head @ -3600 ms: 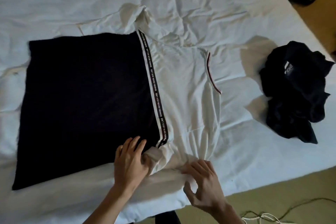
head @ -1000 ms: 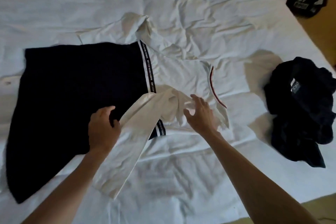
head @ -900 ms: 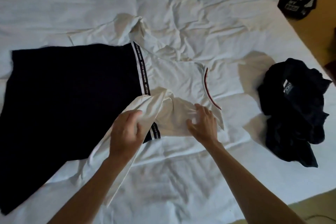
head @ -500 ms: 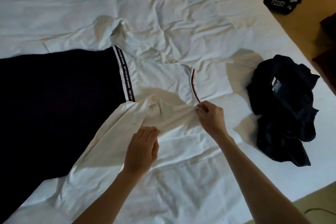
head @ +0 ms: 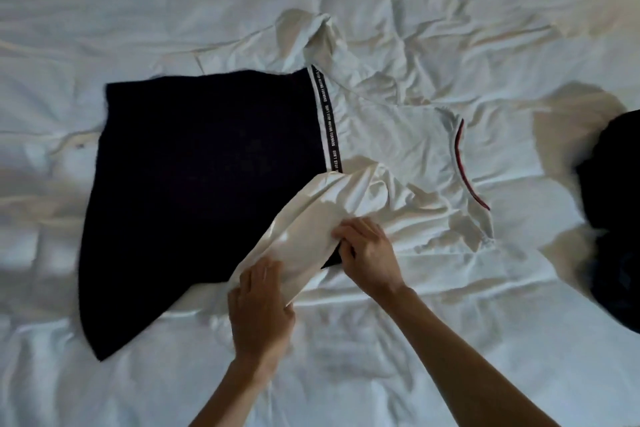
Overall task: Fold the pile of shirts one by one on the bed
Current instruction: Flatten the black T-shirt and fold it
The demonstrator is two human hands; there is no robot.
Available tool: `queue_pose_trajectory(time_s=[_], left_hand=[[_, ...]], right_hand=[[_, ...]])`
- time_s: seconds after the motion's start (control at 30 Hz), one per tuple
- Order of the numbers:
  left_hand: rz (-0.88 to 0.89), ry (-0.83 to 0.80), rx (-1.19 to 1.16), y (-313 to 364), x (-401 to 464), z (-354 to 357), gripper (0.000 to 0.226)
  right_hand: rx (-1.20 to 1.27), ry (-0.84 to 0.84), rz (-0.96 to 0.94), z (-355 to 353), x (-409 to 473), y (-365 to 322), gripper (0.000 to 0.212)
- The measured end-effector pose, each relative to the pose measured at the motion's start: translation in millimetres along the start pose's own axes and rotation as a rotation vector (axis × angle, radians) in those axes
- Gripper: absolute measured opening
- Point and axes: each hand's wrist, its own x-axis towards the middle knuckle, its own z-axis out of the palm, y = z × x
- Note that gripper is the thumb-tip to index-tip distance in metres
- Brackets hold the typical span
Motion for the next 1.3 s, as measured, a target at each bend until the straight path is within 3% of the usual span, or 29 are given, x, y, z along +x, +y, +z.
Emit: queue_pose_trajectory(time_s=[0.13, 0.23, 0.27, 0.33, 0.4, 0.43, 0.5, 0.57, 0.63, 0.73, 0.87, 1.07, 1.2, 1.3], left_hand=[[-0.190, -0.219, -0.043, -6, 32, -81, 0.013], [-0.126, -0.384, -0.114, -13, 108, -150, 0.013], [-0.120, -0.321, -0.207, -12, 132, -170, 0.015], [-0.128, -0.027, -0.482, -5, 172, -198, 0.019], [-0.061, 0.255, -0.701, 3, 188, -212, 0.044], [-0.029, 0.305, -0.732, 4, 185, -212, 0.063], [0.030, 0.328, -0.711, -7, 165, -191, 0.077], [0.078, 0.276, -0.620, -34, 137, -150, 0.063], [0.048, 0.157, -0.410, -73, 108, -106, 0.054], [-0.025, -0.008, -0.101, -133, 64, -60, 0.065], [0.055, 0.010, 0.018, -181, 20, -39, 0.074], [-0.138, 0.112, -0.141, -205, 19, -66, 0.038], [-0.376, 0.279, -0.578, -226, 51, -107, 0.024], [-0.530, 0.425, -0.770, -243, 68, -113, 0.019]], right_hand=[[0.011, 0.063, 0.029, 5, -6, -6, 0.019], [-0.030, 0.112, -0.023, 2, -11, -15, 0.024], [-0.045, 0.126, -0.024, 3, -11, -20, 0.027], [-0.043, 0.156, 0.000, 5, -7, -29, 0.036], [-0.042, 0.178, 0.021, 7, 3, -41, 0.044], [-0.050, 0.171, 0.017, 8, 9, -47, 0.044], [-0.073, 0.096, -0.035, 15, 21, -58, 0.036], [-0.069, -0.040, -0.084, 26, 32, -65, 0.035], [-0.112, -0.199, -0.104, 40, 41, -69, 0.042], [-0.226, -0.442, -0.031, 53, 50, -71, 0.052], [-0.286, -0.466, 0.002, 55, 54, -70, 0.050], [-0.165, -0.497, 0.042, 51, 61, -76, 0.025], [0.148, -0.321, 0.061, 42, 74, -78, 0.011], [0.132, -0.279, 0.109, 43, 78, -82, 0.012]])
